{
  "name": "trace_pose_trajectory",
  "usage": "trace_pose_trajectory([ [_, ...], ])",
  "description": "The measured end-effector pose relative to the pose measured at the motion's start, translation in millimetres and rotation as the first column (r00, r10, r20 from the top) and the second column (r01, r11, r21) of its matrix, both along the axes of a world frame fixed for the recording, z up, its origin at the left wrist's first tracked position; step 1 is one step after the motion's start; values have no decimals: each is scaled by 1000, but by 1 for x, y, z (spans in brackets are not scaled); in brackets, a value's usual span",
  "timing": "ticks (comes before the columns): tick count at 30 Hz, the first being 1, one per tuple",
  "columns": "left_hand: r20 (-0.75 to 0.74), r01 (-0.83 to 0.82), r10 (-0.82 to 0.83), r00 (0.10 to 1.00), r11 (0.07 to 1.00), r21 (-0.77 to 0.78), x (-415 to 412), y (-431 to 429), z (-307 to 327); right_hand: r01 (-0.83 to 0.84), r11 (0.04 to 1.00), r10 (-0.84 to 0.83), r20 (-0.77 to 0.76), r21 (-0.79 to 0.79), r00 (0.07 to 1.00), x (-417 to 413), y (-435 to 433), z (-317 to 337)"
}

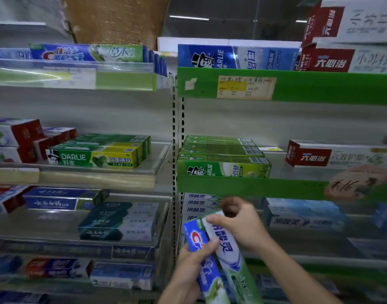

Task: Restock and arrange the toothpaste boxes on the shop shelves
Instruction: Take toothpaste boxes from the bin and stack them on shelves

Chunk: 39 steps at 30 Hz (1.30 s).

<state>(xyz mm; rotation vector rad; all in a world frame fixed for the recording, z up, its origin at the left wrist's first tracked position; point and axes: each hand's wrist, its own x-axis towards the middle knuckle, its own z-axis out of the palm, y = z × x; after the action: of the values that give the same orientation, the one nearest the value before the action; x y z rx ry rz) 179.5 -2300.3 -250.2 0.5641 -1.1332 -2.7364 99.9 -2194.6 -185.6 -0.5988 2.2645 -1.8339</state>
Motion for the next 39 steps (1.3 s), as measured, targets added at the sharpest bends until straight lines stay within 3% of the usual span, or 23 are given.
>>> trace_pose_trajectory([
  [3,-23,-98,100,995,991,92,-10,10,2,-37,989,48,-70,142,996,-2,-12,4],
  [7,-51,-188,201,978,963,194,-14,5,2,-164,957,178,-38,241,983,-7,-3,3],
  [12,-73,-355,383,921,902,247,-20,-18,2,-265,746,356,-30,611,934,-14,27,-2],
  [19,53,-411,416,908,859,307,-18,-34,-4,-126,706,284,-116,697,952,-40,41,-15],
  [25,71,-461,460,885,847,265,-9,-45,6,72,504,313,-259,861,914,-55,38,-47],
  [28,56,-471,474,879,842,264,-9,-46,15,115,383,421,-284,917,861,-55,37,-52],
  [35,108,-503,493,863,820,275,-16,-40,28,285,413,333,-435,865,837,-54,39,-65],
  [39,109,-490,478,871,832,260,-19,-38,30,263,469,276,-422,843,863,-52,39,-60],
])
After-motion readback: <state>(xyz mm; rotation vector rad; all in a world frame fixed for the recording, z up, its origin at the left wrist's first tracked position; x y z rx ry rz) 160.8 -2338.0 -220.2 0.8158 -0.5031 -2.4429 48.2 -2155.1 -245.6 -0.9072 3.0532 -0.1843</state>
